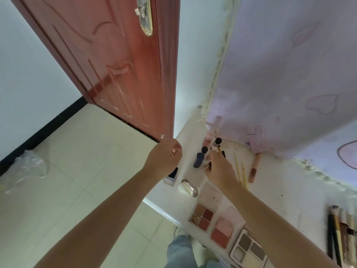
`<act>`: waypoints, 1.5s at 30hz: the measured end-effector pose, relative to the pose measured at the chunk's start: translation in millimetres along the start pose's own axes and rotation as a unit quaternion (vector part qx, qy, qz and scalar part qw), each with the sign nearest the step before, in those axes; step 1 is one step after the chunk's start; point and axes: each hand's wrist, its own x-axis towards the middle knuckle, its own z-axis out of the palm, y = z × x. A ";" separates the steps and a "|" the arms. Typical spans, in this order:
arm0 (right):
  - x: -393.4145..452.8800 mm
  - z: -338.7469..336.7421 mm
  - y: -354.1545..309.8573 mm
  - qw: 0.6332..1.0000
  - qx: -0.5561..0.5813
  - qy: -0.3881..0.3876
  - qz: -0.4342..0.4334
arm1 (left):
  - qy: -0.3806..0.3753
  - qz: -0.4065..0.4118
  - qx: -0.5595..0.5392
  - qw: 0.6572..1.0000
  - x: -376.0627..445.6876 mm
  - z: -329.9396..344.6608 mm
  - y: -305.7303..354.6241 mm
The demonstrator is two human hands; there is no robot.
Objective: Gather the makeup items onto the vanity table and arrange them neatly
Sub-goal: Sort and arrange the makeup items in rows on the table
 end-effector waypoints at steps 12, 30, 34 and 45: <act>-1.2 2.0 -0.1 0.999 -0.048 0.006 -0.013 | -0.012 -0.012 0.079 0.997 -5.3 16.2 -12.8; -19.9 -10.1 99.7 0.934 0.097 0.025 0.343 | 0.024 0.127 0.231 0.964 -2.5 44.8 36.2; -32.8 -24.1 101.0 0.912 0.163 0.066 0.370 | -0.017 0.205 0.283 0.937 -5.3 55.5 47.8; -135.8 -146.7 86.0 0.941 0.256 0.175 0.135 | 0.027 0.494 0.198 0.846 -17.8 98.0 152.7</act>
